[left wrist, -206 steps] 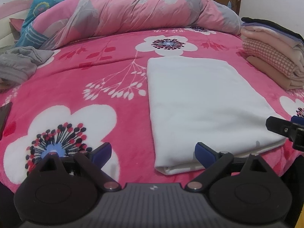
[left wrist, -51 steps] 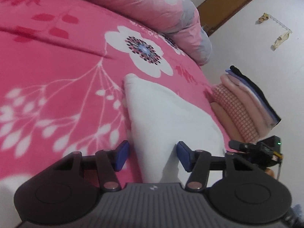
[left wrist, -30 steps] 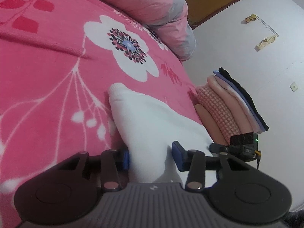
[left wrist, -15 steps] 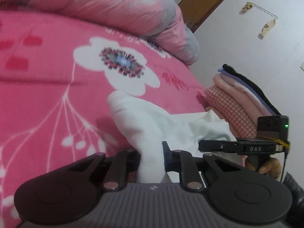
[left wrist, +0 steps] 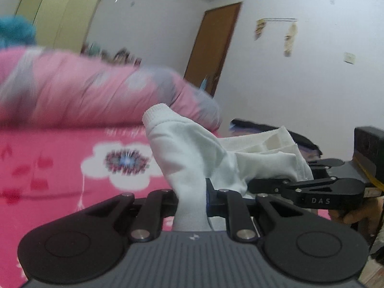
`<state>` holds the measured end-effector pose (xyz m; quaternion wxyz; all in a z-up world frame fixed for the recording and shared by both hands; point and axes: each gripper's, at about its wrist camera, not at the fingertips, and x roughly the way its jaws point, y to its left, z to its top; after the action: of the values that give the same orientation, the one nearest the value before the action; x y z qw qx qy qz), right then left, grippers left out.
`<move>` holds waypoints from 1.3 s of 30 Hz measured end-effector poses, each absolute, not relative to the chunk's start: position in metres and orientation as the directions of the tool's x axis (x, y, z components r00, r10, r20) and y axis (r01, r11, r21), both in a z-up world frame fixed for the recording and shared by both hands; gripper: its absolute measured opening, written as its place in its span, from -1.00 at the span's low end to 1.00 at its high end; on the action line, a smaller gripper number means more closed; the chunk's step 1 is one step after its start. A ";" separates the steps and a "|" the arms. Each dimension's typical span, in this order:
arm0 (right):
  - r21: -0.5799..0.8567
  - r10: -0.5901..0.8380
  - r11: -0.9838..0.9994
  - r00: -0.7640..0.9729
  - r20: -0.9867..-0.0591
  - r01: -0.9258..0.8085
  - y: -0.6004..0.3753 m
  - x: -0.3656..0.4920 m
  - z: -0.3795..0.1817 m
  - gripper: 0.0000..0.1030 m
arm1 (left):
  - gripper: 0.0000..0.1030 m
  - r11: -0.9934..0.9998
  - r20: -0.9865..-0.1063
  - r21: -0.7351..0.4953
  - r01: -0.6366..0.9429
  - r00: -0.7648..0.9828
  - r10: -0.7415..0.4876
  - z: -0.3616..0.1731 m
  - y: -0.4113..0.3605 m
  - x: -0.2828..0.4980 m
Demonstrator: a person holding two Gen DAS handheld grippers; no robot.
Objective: Fold clothes
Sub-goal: 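Lift the white garment up off the bed with both grippers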
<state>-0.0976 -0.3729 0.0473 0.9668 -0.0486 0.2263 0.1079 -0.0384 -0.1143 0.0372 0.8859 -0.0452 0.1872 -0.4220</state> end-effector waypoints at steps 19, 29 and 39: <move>-0.267 -0.013 0.963 0.983 -0.181 -0.036 -0.340 -0.202 0.109 -0.66 | -0.71 0.590 -0.043 -0.079 0.804 0.588 -0.808 0.104 -0.106 -0.145; -0.327 -0.090 0.942 0.995 -0.042 0.071 -0.341 -0.234 0.148 -0.66 | -0.71 0.546 0.065 0.001 0.837 0.545 -0.836 0.153 -0.117 -0.175; -0.415 -0.165 0.894 0.985 0.050 0.171 -0.360 -0.270 0.191 -0.66 | -0.71 0.471 0.150 0.026 0.882 0.462 -0.874 0.192 -0.155 -0.199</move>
<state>-0.2702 -0.3598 0.1905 0.9730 -0.2137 -0.0069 -0.0864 -0.1990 -0.1555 0.1915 0.8545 -0.0276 -0.0713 -0.5138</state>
